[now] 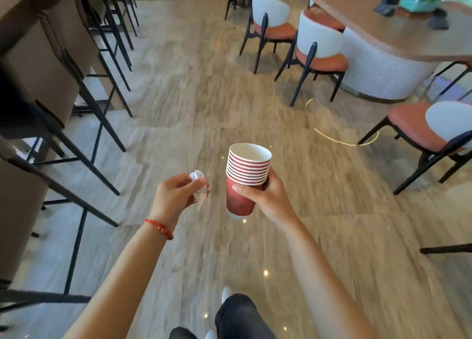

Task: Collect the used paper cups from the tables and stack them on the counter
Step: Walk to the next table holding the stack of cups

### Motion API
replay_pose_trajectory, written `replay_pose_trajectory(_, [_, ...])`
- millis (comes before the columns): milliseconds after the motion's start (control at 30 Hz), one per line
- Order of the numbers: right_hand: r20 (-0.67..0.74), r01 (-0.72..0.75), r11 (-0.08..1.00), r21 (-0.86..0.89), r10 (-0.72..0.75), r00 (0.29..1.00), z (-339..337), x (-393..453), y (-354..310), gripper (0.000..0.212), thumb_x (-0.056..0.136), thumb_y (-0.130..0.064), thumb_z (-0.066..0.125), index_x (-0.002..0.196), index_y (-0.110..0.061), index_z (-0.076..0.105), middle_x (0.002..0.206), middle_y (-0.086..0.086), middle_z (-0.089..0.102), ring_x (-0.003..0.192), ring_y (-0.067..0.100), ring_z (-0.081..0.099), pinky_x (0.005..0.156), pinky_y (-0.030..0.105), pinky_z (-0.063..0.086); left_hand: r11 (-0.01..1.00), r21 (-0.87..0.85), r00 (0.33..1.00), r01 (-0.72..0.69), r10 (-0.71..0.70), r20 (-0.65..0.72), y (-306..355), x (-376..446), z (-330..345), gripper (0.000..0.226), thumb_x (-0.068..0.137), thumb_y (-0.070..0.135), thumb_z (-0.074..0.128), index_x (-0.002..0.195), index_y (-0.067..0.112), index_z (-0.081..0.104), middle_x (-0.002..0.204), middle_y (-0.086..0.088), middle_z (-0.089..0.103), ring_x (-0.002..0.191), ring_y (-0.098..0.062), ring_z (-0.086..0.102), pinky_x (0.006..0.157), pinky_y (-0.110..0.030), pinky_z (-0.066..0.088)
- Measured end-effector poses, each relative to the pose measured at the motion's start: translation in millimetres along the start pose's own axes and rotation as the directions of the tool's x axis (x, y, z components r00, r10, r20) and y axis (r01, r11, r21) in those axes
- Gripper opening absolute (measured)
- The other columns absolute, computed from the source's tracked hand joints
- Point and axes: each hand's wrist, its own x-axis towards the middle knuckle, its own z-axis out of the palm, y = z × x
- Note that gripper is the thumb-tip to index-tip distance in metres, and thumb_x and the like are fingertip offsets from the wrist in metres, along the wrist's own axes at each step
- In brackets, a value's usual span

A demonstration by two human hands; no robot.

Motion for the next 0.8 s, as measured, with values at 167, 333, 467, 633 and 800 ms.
replay_pose_trajectory(167, [0.041, 0.002, 1.0, 0.001, -0.002, 0.999, 9, 107, 3, 0.053, 0.056, -0.025, 0.082, 0.104, -0.019, 0.06, 0.096, -0.006, 0.071, 0.09, 0.008, 0.068, 0.073, 0.018, 0.052, 1.0, -0.005, 0.999, -0.016, 0.016, -0.03, 22, 103, 4, 0.01, 0.083, 0.008, 0.064, 0.074, 0.006, 0.068, 0.062, -0.001, 0.068, 0.059, -0.011, 0.066, 0.064, -0.021, 0.056])
replay_pose_trajectory(333, [0.093, 0.011, 1.0, -0.012, -0.01, 0.996, 19, 228, -5, 0.054, 0.056, -0.027, 0.083, 0.105, -0.022, 0.06, 0.098, -0.005, 0.071, 0.093, 0.009, 0.067, 0.078, 0.023, 0.053, 1.0, -0.005, 0.996, -0.009, 0.008, -0.092, 58, 212, 17, 0.011, 0.083, 0.011, 0.065, 0.072, 0.011, 0.067, 0.062, 0.001, 0.07, 0.059, -0.009, 0.068, 0.06, -0.018, 0.056])
replay_pose_trajectory(467, [0.13, 0.024, 1.0, -0.017, -0.022, 0.991, 28, 322, -24, 0.057, 0.056, -0.027, 0.083, 0.108, -0.018, 0.06, 0.102, -0.001, 0.071, 0.095, 0.011, 0.067, 0.079, 0.025, 0.053, 0.999, -0.034, 0.993, -0.015, 0.011, -0.117, 94, 292, 24, 0.008, 0.082, 0.012, 0.066, 0.074, 0.012, 0.068, 0.065, 0.001, 0.071, 0.061, -0.009, 0.069, 0.056, -0.017, 0.054])
replay_pose_trajectory(633, [0.158, 0.023, 0.999, -0.024, -0.019, 0.987, 46, 422, -37, 0.058, 0.056, -0.026, 0.082, 0.108, -0.015, 0.059, 0.104, 0.003, 0.069, 0.094, 0.011, 0.066, 0.082, 0.029, 0.053, 0.998, -0.061, 0.989, -0.03, 0.02, -0.147, 123, 383, 18, 0.005, 0.083, 0.012, 0.066, 0.079, 0.009, 0.068, 0.069, -0.003, 0.071, 0.063, -0.012, 0.069, 0.057, -0.018, 0.053])
replay_pose_trajectory(800, [0.187, 0.065, 0.998, -0.009, -0.062, 0.98, 70, 533, -46, 0.051, 0.057, -0.021, 0.081, 0.103, -0.019, 0.06, 0.095, -0.006, 0.07, 0.088, 0.006, 0.067, 0.074, 0.019, 0.051, 0.998, -0.053, 0.987, -0.034, 0.025, -0.16, 153, 489, 8, 0.005, 0.08, 0.013, 0.068, 0.078, 0.008, 0.068, 0.068, -0.001, 0.072, 0.064, -0.012, 0.07, 0.057, -0.018, 0.053])
